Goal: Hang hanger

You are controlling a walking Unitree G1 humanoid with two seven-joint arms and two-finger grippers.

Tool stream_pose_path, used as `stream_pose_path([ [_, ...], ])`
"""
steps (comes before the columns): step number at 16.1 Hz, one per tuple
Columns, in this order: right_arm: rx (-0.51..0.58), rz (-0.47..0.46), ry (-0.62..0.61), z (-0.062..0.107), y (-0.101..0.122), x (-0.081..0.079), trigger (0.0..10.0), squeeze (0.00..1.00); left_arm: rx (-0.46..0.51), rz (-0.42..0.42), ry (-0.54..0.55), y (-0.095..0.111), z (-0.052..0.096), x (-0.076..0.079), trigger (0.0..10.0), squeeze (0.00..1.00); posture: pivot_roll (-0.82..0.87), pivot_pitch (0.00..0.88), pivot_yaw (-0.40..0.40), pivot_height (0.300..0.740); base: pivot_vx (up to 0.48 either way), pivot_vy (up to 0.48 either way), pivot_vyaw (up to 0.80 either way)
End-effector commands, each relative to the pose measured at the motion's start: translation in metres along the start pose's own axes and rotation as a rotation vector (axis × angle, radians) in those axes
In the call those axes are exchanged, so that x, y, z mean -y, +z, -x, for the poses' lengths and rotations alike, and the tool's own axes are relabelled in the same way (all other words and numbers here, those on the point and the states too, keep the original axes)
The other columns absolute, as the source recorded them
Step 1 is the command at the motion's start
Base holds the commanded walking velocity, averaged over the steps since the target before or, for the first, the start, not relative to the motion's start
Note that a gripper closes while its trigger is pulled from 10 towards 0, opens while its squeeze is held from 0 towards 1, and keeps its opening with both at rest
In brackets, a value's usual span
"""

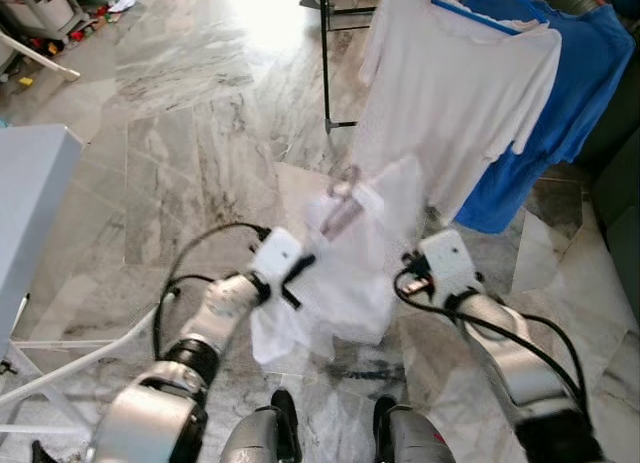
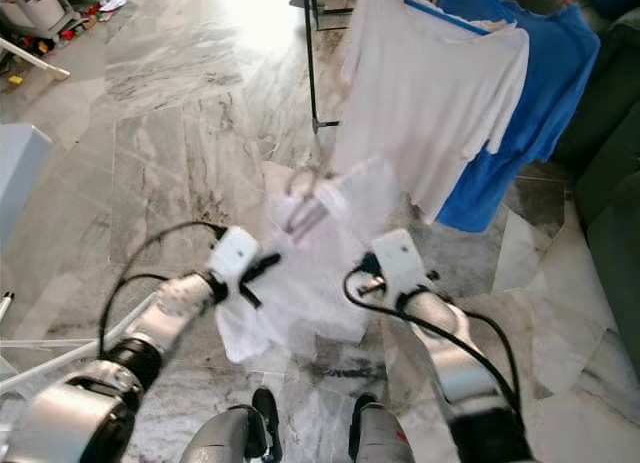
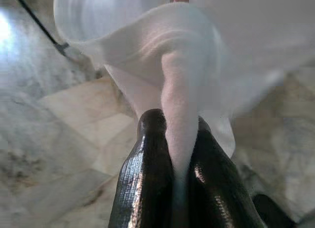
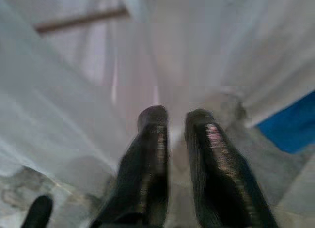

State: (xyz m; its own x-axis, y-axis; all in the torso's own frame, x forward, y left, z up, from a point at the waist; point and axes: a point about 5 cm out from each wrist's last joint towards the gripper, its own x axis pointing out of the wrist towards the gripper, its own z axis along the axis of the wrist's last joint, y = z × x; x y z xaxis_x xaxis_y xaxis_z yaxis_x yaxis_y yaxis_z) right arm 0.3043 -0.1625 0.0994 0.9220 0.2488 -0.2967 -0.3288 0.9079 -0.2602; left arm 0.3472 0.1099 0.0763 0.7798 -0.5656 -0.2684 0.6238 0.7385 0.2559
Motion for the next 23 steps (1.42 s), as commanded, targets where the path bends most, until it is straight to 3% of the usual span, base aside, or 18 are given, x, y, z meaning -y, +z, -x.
stream_pose_path([
  [1, 0.024, 0.005, 0.012, 0.004, 0.001, -0.001, 10.0, 1.0, 0.012, -0.001, 0.024, 0.001, 0.002, -0.006, 0.0, 0.0, -0.17, 0.257, 0.085, 0.74, 0.0, 0.0, 0.0],
  [6, 0.038, 0.103, 0.197, 0.023, -0.009, -0.007, 10.0, 1.0, 0.03, -0.047, 0.031, 0.008, 0.006, -0.02, 0.0, 0.0, -0.18, 0.253, 0.086, 0.74, 0.0, 0.0, 0.0],
  [7, 0.039, 0.182, 0.265, 0.03, -0.011, -0.007, 10.0, 1.0, 0.048, -0.079, -0.005, 0.01, 0.007, -0.021, 0.0, 0.0, -0.17, 0.249, 0.088, 0.74, 0.0, 0.0, 0.0],
  [9, 0.032, 0.23, 0.309, 0.037, -0.013, -0.003, 10.0, 1.0, 0.06, -0.104, -0.04, 0.011, 0.01, -0.021, 0.0, 0.0, -0.17, 0.247, 0.088, 0.74, 0.0, 0.0, 0.0],
  [13, -0.021, 0.274, 0.392, 0.052, -0.02, 0.011, 10.0, 1.0, 0.031, -0.219, -0.133, 0.004, 0.019, -0.023, 0.0, 0.0, -0.18, 0.244, 0.089, 0.74, 0.0, 0.0, 0.0],
  [15, -0.048, 0.272, 0.494, 0.064, -0.023, 0.015, 10.0, 1.0, -0.014, -0.32, -0.204, -0.003, 0.026, -0.026, 0.0, 0.0, -0.18, 0.246, 0.089, 0.74, 0.0, 0.0, 0.0],
  [20, -0.072, 0.369, 0.496, 0.071, -0.017, 0.032, 10.0, 1.0, -0.007, -0.42, -0.368, -0.004, 0.033, -0.019, 0.0, 0.0, -0.18, 0.248, 0.095, 0.74, 0.0, 0.0, 0.0],
  [23, -0.004, 0.45, 0.445, 0.069, 0.008, 0.049, 10.0, 1.0, -0.078, -0.48, -0.443, -0.015, 0.037, -0.013, 0.0, 0.0, -0.18, 0.247, 0.099, 0.74, 0.0, 0.0, 0.0],
])
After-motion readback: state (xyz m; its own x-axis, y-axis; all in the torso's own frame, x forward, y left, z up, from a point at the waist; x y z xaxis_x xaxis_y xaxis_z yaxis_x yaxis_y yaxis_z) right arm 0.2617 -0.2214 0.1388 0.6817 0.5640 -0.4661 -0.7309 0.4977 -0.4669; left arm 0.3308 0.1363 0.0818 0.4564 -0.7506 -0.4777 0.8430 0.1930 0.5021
